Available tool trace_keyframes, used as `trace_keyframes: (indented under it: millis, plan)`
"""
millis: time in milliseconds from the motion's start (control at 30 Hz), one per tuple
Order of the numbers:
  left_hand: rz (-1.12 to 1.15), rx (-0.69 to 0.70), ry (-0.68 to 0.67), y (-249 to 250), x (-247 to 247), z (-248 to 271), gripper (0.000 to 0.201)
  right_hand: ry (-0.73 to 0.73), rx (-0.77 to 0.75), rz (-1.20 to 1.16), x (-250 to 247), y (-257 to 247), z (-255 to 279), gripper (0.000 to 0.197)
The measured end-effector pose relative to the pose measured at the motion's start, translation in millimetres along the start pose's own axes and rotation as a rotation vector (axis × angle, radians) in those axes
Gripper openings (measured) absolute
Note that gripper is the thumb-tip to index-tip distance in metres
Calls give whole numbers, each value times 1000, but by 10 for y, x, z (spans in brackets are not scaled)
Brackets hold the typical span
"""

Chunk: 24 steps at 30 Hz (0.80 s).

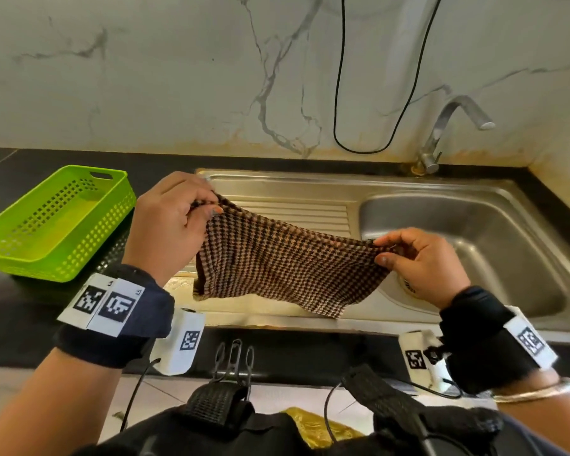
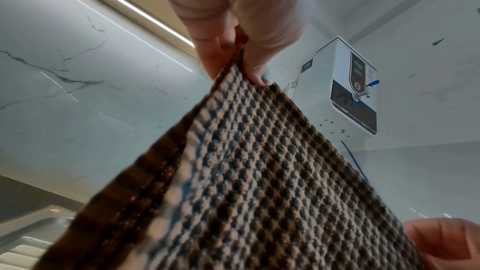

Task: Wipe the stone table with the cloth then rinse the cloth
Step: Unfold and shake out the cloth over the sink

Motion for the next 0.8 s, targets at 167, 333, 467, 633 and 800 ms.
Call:
trace_keyframes:
  millis: [167, 333, 467, 633, 800]
  plan:
    - [-33, 32, 34, -7, 0, 23, 7, 31, 13, 17, -12, 8, -3, 37]
    - [-73, 32, 20, -45, 36, 27, 8, 46, 10, 151, -49, -33, -19, 26]
    - [-82, 4, 28, -67, 47, 33, 9, -27, 59, 238, 12, -36, -45, 15]
    - [-82, 37, -9, 14, 107, 59, 11, 24, 196, -40, -27, 118, -67, 27]
    - [-83, 39, -32, 1, 130, 103, 11, 101, 356, -486, -13, 366, -33, 38]
Point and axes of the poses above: each hand's wrist, its own z-axis away from the middle knuckle, its own x-axis out of the palm, y = z × x, the point moved 10 cm from there along -z, towards the middle knuckle, and after that the axes turned 7 degrees about -x, right-handed, at the moved point
